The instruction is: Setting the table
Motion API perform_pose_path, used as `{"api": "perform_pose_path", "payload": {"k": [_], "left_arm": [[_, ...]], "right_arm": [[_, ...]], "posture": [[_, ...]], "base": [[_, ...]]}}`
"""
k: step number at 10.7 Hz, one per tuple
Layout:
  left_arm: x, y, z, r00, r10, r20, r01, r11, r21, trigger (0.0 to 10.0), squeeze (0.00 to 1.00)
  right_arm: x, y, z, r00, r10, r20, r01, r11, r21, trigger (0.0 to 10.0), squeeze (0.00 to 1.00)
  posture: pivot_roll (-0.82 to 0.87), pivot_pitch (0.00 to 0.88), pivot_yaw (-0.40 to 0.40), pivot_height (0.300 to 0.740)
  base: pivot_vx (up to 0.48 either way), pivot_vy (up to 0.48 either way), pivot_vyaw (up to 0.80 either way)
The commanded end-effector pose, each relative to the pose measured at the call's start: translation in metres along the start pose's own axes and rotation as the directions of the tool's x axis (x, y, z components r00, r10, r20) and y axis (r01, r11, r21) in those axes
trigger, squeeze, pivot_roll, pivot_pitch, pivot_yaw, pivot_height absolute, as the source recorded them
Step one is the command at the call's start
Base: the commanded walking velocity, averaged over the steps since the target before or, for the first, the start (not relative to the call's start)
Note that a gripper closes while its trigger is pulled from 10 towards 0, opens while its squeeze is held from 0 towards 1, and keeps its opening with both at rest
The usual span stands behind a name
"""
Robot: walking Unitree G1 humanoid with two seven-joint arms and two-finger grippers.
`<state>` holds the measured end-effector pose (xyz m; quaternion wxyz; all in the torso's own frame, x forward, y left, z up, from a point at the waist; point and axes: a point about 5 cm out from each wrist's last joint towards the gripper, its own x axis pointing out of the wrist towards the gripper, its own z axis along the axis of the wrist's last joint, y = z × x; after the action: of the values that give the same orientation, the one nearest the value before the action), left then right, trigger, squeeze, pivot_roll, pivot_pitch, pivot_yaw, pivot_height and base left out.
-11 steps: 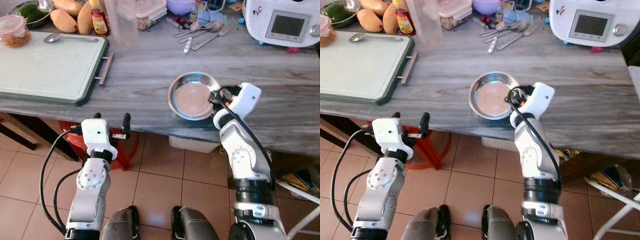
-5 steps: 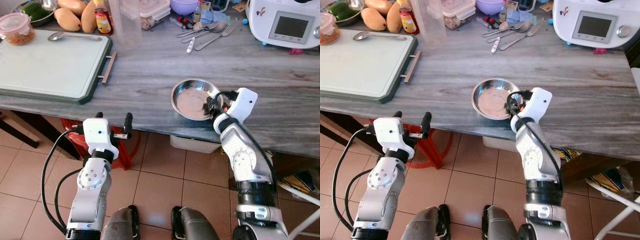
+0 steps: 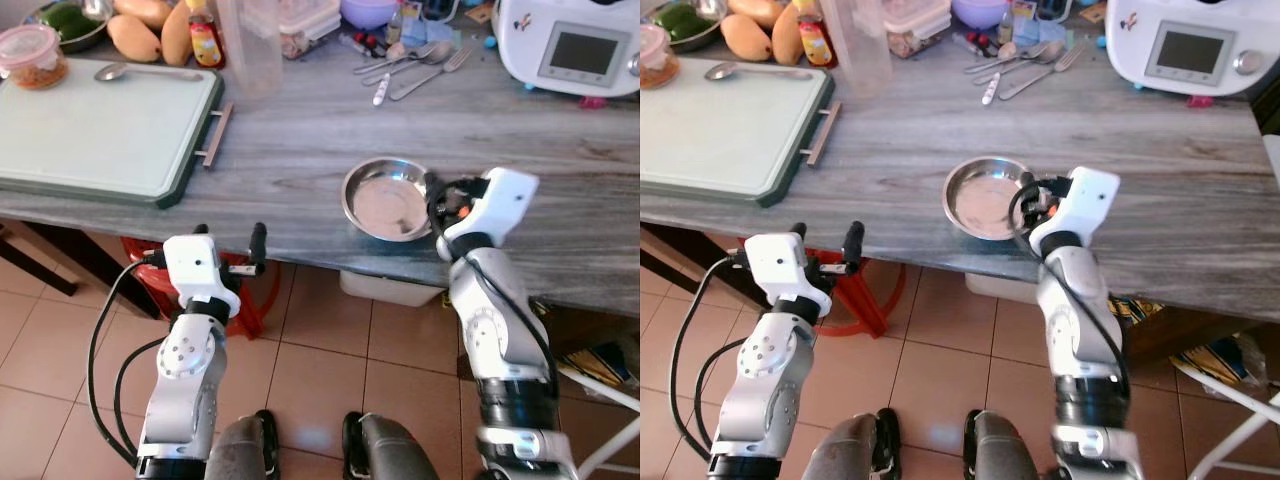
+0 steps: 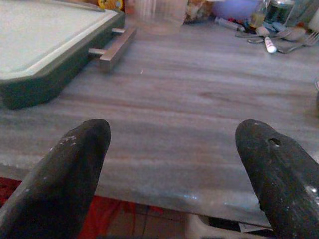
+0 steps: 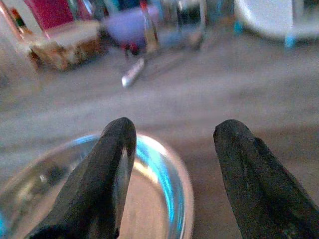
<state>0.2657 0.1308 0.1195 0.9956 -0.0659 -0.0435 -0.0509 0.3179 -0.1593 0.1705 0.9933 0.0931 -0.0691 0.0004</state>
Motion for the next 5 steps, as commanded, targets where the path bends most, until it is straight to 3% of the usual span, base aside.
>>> {"api": "perform_pose_path", "payload": {"k": [1,3,5], "left_arm": [[-0.001,0.001,0.003,1.0,0.012,0.005,-0.012,1.0,0.0,10.0,0.0],[0.0,0.004,-0.002,0.999,0.039,-0.011,-0.039,0.999,-0.025,10.0,0.0],[0.004,0.006,-0.007,0.998,0.055,-0.014,-0.055,0.998,-0.018,10.0,0.0]], "right_arm": [[-0.003,0.003,0.009,0.998,0.03,0.064,-0.027,0.998,-0.048,10.0,1.0],[-0.011,0.006,0.008,0.992,0.072,0.106,-0.055,0.987,-0.154,10.0,1.0],[-0.027,-0.003,-0.006,0.995,0.052,0.086,-0.034,0.98,-0.198,10.0,1.0]], "posture": [[-0.03,0.181,0.007,0.74],[-0.03,0.152,0.008,0.74],[-0.03,0.108,-0.008,0.74]], "base": [[0.0,0.0,0.0],[0.0,0.0,0.0],[0.0,0.0,0.0]]}}
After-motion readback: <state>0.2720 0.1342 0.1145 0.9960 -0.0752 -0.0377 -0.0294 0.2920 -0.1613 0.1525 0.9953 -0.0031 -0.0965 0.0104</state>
